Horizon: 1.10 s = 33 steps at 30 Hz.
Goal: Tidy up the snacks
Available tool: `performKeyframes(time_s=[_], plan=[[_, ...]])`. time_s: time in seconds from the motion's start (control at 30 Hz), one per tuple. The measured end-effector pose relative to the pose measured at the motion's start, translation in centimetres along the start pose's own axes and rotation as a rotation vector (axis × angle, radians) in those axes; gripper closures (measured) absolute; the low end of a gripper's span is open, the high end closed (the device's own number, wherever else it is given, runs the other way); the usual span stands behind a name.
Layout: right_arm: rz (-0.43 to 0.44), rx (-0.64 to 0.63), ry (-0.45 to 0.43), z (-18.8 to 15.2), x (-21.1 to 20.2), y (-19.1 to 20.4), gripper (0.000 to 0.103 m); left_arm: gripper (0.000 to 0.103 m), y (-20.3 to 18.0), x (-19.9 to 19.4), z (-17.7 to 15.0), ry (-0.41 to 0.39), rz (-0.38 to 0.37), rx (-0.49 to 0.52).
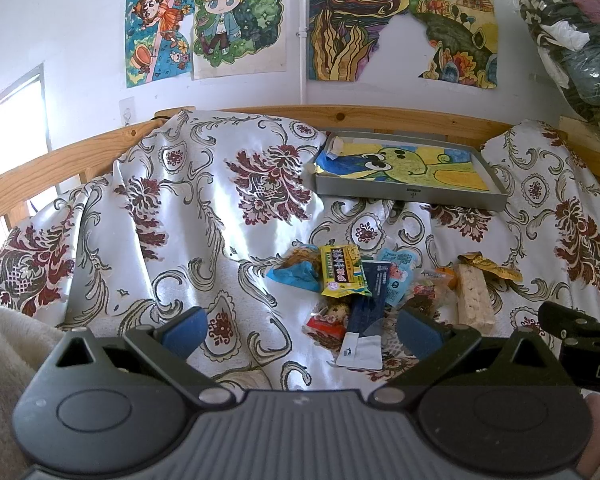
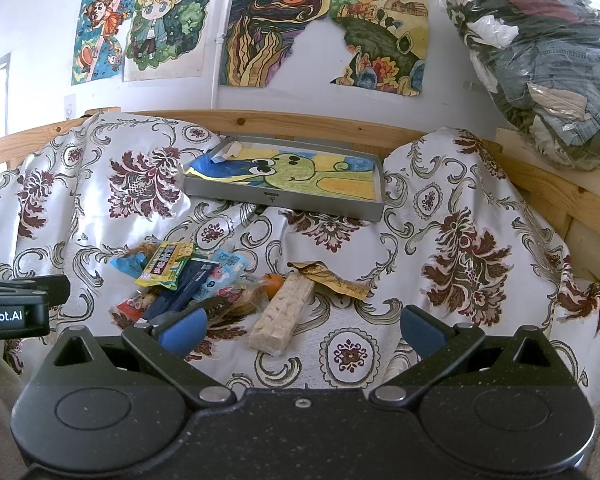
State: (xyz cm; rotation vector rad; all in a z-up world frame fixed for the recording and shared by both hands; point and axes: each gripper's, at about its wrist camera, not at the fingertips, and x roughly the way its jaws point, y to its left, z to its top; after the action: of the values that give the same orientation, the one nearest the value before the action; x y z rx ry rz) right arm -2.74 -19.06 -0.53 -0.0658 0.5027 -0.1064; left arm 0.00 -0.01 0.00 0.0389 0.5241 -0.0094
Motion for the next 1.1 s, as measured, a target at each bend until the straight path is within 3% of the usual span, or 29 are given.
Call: performKeyframes(time_s=[1.1], plan=[[0.003, -0.002, 0.004, -0.13, 0.14, 0.1, 0.001, 0.0, 0.2, 0.17, -0.1, 0.005, -0.001, -0.002]])
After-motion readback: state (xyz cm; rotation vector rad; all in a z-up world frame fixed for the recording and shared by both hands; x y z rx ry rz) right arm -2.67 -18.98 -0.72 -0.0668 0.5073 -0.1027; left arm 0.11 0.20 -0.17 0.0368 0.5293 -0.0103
